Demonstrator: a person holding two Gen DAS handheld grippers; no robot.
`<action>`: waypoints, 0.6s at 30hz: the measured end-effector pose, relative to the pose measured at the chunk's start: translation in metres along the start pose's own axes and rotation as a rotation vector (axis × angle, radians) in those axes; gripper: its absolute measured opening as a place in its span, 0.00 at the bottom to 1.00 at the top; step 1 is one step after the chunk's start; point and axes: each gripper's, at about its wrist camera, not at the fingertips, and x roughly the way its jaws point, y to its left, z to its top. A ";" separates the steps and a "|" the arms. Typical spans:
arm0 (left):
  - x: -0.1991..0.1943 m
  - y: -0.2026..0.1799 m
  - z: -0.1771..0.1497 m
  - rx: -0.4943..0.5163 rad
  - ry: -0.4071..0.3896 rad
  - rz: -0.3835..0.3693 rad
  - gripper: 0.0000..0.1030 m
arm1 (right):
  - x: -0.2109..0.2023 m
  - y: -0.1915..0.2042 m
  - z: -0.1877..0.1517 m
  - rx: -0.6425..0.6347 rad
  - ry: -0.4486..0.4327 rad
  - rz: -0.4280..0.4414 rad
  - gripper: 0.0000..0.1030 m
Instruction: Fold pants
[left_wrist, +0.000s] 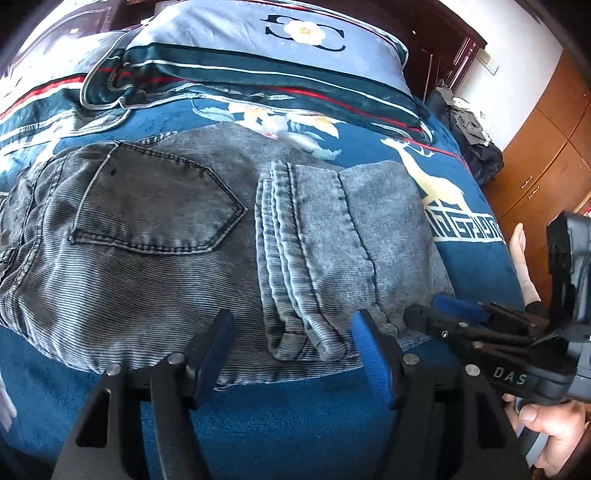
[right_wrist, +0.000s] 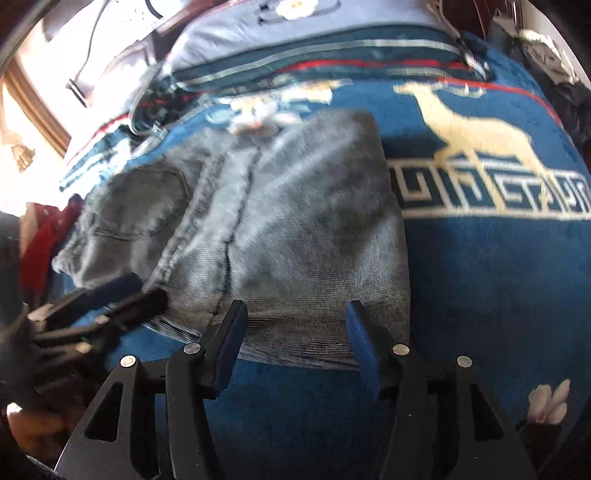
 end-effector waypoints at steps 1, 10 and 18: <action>-0.002 0.001 0.001 -0.002 -0.005 0.004 0.66 | -0.001 0.001 0.000 -0.001 -0.005 -0.003 0.53; -0.056 0.058 0.038 -0.106 -0.101 0.057 0.66 | -0.022 0.041 0.020 -0.055 -0.083 0.036 0.57; -0.109 0.157 0.066 -0.240 -0.183 0.193 0.67 | -0.017 0.081 0.028 -0.108 -0.085 0.093 0.59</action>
